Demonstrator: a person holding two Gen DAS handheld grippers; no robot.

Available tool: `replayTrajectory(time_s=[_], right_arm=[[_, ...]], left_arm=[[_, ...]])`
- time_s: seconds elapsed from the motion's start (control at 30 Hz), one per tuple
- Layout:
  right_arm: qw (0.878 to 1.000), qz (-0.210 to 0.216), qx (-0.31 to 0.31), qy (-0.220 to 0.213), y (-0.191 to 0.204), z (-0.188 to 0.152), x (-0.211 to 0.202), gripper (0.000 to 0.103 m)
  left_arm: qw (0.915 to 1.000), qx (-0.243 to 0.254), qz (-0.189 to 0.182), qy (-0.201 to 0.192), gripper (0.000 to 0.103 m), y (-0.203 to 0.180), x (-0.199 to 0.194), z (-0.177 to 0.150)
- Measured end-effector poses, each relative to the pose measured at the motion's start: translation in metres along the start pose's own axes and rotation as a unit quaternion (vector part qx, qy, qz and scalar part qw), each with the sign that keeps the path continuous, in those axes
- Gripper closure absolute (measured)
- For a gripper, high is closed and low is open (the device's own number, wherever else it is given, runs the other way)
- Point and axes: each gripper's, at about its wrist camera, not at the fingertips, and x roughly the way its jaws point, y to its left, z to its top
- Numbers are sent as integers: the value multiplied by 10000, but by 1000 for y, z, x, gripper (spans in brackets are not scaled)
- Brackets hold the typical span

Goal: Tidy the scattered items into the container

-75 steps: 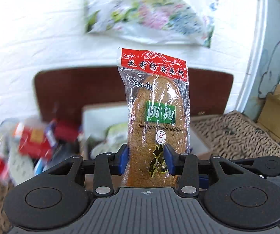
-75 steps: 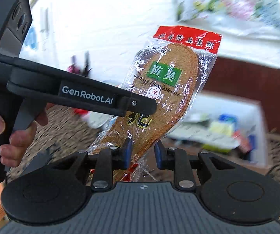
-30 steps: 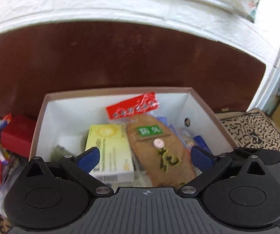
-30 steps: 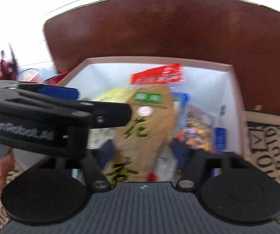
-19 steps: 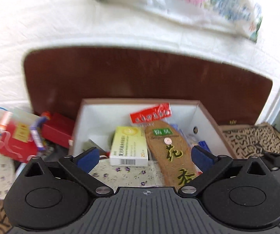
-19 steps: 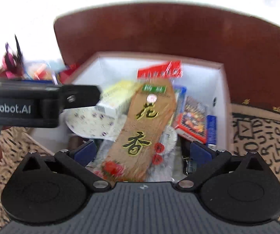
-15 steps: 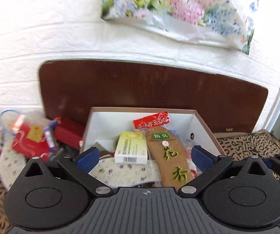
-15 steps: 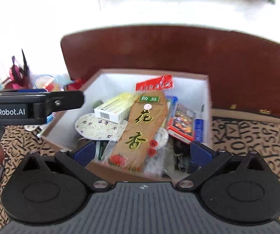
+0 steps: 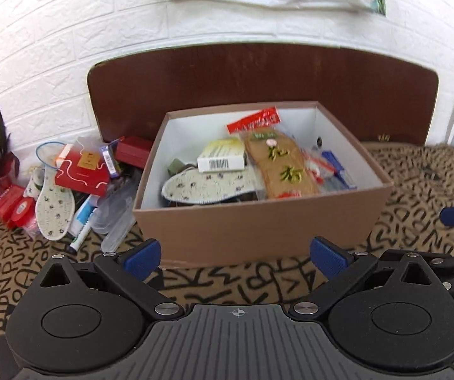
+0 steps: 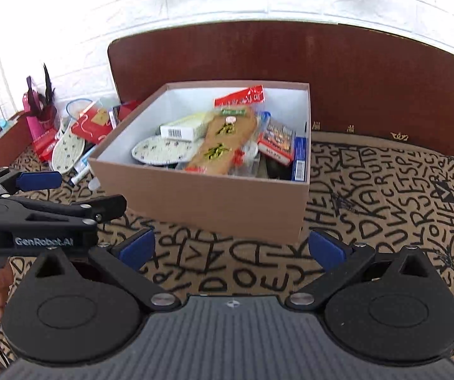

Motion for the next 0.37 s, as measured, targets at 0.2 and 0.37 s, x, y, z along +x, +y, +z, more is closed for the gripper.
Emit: replayTrajectory(time_s=[0.2, 0.37], right_arm=[[10000, -33, 28, 84, 0, -5, 1, 0], [9999, -60, 15, 92, 1, -2, 3, 0]], left_arm=[[10000, 59, 69, -19, 0, -3, 0, -3], [10000, 23, 85, -33, 0, -1, 2, -1]])
